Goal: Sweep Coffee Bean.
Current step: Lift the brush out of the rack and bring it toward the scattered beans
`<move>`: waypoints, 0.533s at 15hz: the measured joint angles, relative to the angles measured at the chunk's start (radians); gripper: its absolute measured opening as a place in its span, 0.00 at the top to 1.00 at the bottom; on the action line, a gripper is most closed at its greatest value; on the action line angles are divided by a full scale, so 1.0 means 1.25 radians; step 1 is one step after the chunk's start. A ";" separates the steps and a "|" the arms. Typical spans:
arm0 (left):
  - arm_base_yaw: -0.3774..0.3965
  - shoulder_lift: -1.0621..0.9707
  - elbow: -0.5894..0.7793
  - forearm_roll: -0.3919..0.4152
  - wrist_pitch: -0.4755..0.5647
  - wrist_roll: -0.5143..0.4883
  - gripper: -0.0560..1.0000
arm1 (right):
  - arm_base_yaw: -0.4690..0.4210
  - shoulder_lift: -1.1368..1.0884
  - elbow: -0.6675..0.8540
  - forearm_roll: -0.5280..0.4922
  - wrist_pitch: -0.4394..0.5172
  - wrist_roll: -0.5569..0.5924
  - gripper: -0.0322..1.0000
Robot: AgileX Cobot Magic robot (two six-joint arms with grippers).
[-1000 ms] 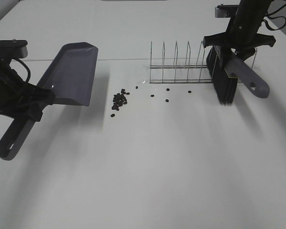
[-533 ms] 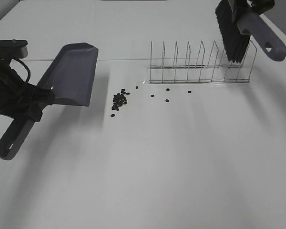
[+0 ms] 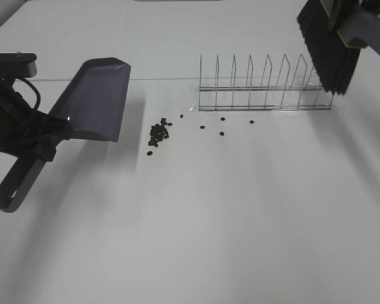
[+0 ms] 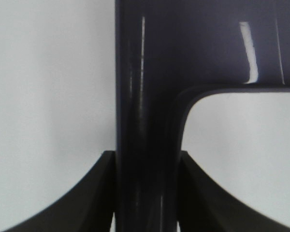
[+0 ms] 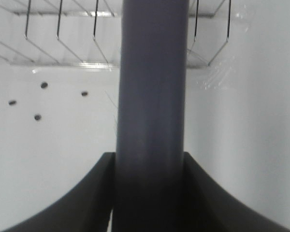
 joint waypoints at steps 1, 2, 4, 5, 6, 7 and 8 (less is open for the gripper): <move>0.000 0.002 0.000 0.004 0.000 0.000 0.61 | 0.028 -0.024 0.064 -0.034 0.000 0.000 0.62; 0.000 0.009 0.000 0.015 -0.006 0.000 0.61 | 0.059 -0.037 0.118 -0.075 0.000 0.009 0.62; 0.000 0.049 0.000 0.025 -0.014 -0.004 0.61 | 0.118 -0.042 0.222 -0.144 -0.002 0.077 0.62; 0.000 0.062 0.000 0.026 -0.014 -0.009 0.61 | 0.126 -0.042 0.249 -0.159 -0.006 0.095 0.62; 0.000 0.107 0.000 0.028 -0.020 -0.018 0.61 | 0.134 -0.042 0.327 -0.186 -0.051 0.150 0.62; 0.000 0.123 0.000 0.028 -0.031 -0.019 0.61 | 0.134 -0.042 0.359 -0.205 -0.082 0.170 0.62; 0.000 0.138 0.000 0.028 -0.039 -0.026 0.61 | 0.134 -0.042 0.382 -0.216 -0.107 0.180 0.62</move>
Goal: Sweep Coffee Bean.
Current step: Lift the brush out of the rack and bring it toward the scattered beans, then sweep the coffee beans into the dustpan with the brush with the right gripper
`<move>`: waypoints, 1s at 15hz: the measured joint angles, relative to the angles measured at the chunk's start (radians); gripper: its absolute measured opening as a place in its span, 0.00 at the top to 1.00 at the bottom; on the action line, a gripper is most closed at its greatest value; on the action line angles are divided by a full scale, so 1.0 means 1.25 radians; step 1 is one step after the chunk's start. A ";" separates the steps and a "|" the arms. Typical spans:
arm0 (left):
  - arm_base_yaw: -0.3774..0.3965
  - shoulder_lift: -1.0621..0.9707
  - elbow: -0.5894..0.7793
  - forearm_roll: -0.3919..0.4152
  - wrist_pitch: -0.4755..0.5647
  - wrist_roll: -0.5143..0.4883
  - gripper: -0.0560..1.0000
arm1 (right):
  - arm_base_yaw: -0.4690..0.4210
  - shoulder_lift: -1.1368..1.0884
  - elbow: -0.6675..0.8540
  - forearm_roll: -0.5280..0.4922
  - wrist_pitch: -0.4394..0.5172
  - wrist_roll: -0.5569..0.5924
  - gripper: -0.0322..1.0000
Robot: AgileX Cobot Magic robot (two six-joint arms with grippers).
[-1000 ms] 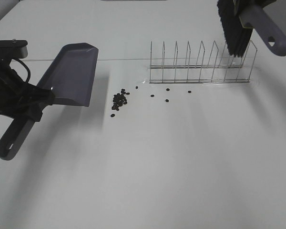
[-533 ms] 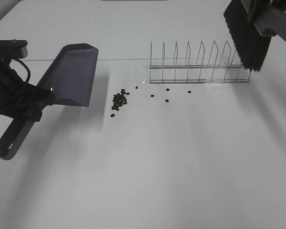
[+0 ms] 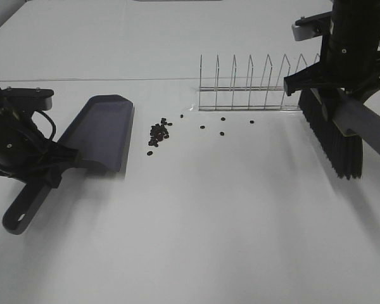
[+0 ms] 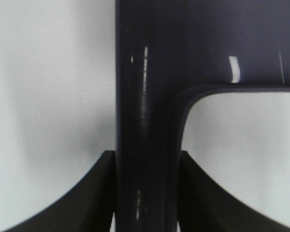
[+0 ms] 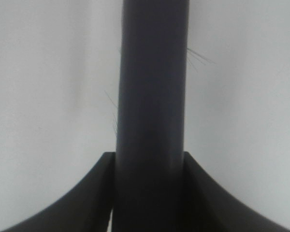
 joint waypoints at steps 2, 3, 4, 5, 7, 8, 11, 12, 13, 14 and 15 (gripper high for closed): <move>-0.002 0.026 0.000 0.001 -0.005 -0.010 0.61 | 0.000 0.001 0.014 -0.002 -0.044 0.009 0.62; -0.010 0.040 0.000 0.002 -0.010 -0.012 0.61 | 0.000 0.009 0.014 -0.003 -0.056 0.009 0.62; -0.020 0.053 0.000 0.002 -0.014 -0.014 0.61 | 0.000 0.026 0.014 -0.004 -0.058 0.009 0.62; -0.030 0.061 0.000 0.002 -0.015 -0.014 0.61 | 0.000 0.051 0.014 -0.005 -0.058 0.009 0.62; -0.038 0.069 0.000 0.002 -0.015 -0.014 0.61 | 0.000 0.084 0.014 -0.006 -0.067 0.009 0.62; -0.038 0.070 -0.002 0.002 -0.015 -0.020 0.61 | 0.000 0.096 0.014 -0.007 -0.084 0.009 0.62; -0.038 0.071 -0.002 0.004 -0.015 -0.034 0.61 | 0.015 0.122 0.009 -0.015 -0.130 0.009 0.62; -0.038 0.071 -0.002 0.004 -0.015 -0.037 0.61 | 0.051 0.151 -0.012 -0.026 -0.129 0.009 0.62; -0.038 0.071 -0.002 0.004 -0.015 -0.037 0.61 | 0.063 0.159 -0.020 -0.029 -0.125 0.009 0.62; -0.038 0.071 -0.002 0.004 -0.015 -0.037 0.61 | 0.086 0.180 -0.038 -0.034 -0.113 0.009 0.62; -0.038 0.071 -0.002 0.004 -0.014 -0.037 0.61 | 0.103 0.198 -0.059 -0.042 -0.099 0.009 0.62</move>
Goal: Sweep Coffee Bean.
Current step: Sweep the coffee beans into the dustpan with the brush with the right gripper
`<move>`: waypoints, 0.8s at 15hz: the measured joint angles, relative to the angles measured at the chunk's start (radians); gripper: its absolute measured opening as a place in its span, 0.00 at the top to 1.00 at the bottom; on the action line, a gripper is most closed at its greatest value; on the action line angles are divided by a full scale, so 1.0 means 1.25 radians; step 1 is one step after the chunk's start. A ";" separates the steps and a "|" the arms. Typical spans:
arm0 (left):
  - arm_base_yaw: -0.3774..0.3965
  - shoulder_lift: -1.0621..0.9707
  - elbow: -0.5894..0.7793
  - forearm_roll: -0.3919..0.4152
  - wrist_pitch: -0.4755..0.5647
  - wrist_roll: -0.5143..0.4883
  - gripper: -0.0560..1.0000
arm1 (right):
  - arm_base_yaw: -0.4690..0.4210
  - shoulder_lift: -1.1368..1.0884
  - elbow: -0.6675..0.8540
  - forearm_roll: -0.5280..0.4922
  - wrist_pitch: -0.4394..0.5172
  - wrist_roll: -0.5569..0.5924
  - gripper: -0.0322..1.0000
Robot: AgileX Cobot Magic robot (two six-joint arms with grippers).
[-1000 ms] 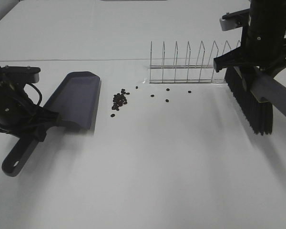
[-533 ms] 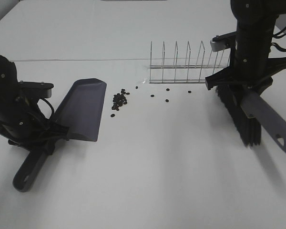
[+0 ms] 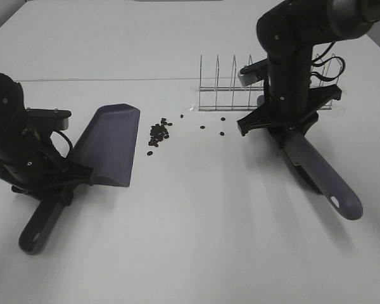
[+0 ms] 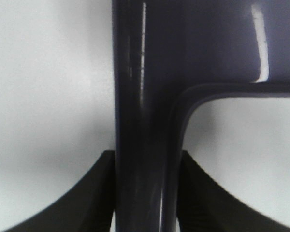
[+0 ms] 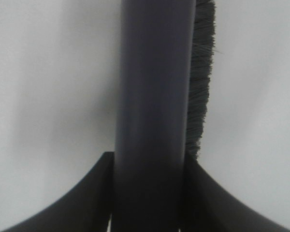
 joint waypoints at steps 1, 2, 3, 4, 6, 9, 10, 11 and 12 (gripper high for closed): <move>0.000 0.000 0.000 0.000 0.000 0.000 0.61 | 0.015 0.016 -0.027 -0.003 0.014 0.000 0.62; 0.000 0.000 0.000 0.000 0.000 0.000 0.61 | 0.031 0.035 -0.062 -0.003 0.026 0.000 0.62; 0.000 0.000 0.000 0.000 0.000 0.000 0.61 | 0.043 0.056 -0.094 -0.002 0.038 -0.002 0.62; 0.000 0.000 0.000 0.000 0.000 0.000 0.61 | 0.054 0.078 -0.126 0.004 0.050 -0.008 0.62; 0.000 0.000 0.000 0.000 0.000 0.000 0.61 | 0.066 0.118 -0.188 0.035 0.075 -0.037 0.62; 0.000 0.000 0.000 0.000 0.000 0.000 0.61 | 0.086 0.147 -0.246 0.076 0.083 -0.079 0.62; 0.000 0.000 0.000 0.000 -0.001 0.000 0.61 | 0.098 0.156 -0.266 0.089 0.083 -0.101 0.62; 0.000 0.000 0.000 0.000 -0.001 0.000 0.61 | 0.114 0.162 -0.285 0.102 0.080 -0.115 0.62; 0.000 0.000 0.000 0.000 -0.002 -0.001 0.61 | 0.146 0.172 -0.310 0.131 0.065 -0.129 0.62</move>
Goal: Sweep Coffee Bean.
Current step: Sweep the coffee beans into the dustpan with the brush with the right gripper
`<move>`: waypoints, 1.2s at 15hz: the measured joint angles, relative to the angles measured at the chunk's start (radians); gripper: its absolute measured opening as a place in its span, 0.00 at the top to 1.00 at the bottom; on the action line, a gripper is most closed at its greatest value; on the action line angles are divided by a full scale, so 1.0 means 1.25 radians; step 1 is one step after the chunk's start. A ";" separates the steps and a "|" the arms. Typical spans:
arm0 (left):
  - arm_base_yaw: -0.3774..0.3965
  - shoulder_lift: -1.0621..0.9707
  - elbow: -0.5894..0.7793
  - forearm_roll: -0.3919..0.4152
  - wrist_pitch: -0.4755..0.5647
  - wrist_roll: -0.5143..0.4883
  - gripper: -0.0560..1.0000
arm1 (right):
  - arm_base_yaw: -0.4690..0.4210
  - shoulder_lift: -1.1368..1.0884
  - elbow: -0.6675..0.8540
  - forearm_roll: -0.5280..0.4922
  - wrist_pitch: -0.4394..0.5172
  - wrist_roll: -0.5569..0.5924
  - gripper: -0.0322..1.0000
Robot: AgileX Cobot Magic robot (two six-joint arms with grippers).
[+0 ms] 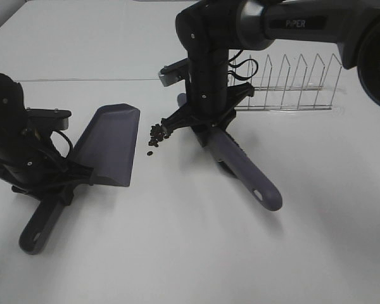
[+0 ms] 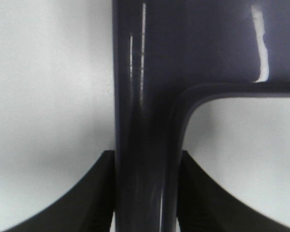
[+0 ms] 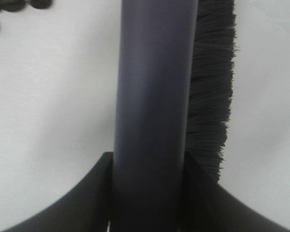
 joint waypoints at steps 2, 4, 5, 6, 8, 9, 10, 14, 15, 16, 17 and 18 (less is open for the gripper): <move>0.000 0.000 0.000 0.000 -0.002 -0.002 0.61 | 0.026 0.002 -0.012 0.041 -0.031 -0.017 0.62; 0.000 0.000 0.000 0.000 -0.007 -0.002 0.61 | 0.047 0.002 -0.016 0.105 -0.066 -0.046 0.62; 0.000 0.000 0.000 0.000 -0.010 -0.002 0.61 | 0.057 0.002 -0.016 0.126 -0.078 -0.059 0.62; 0.000 0.000 0.000 0.000 -0.014 -0.002 0.61 | 0.066 0.002 -0.016 0.147 -0.090 -0.064 0.62; 0.000 0.002 0.000 0.000 -0.016 -0.002 0.61 | 0.076 0.002 -0.016 0.186 -0.098 -0.084 0.62; 0.000 0.002 0.000 0.000 -0.017 -0.002 0.61 | 0.079 0.002 -0.016 0.218 -0.104 -0.099 0.62; 0.000 0.002 0.000 0.000 -0.017 -0.002 0.61 | 0.081 0.002 -0.016 0.256 -0.110 -0.112 0.62; 0.000 0.002 0.000 0.000 -0.017 -0.002 0.61 | 0.081 0.002 -0.016 0.376 -0.135 -0.146 0.62; 0.000 0.002 0.000 0.000 -0.017 -0.002 0.61 | 0.082 -0.002 -0.016 0.386 -0.139 -0.147 0.62; 0.000 0.002 0.000 0.000 -0.017 -0.002 0.61 | 0.082 -0.010 -0.016 0.389 -0.144 -0.147 0.62; 0.000 0.002 0.000 0.000 -0.017 -0.002 0.61 | 0.082 -0.023 -0.016 0.389 -0.150 -0.149 0.62; 0.000 0.002 0.000 0.000 -0.017 -0.002 0.61 | 0.082 -0.038 -0.016 0.389 -0.154 -0.150 0.62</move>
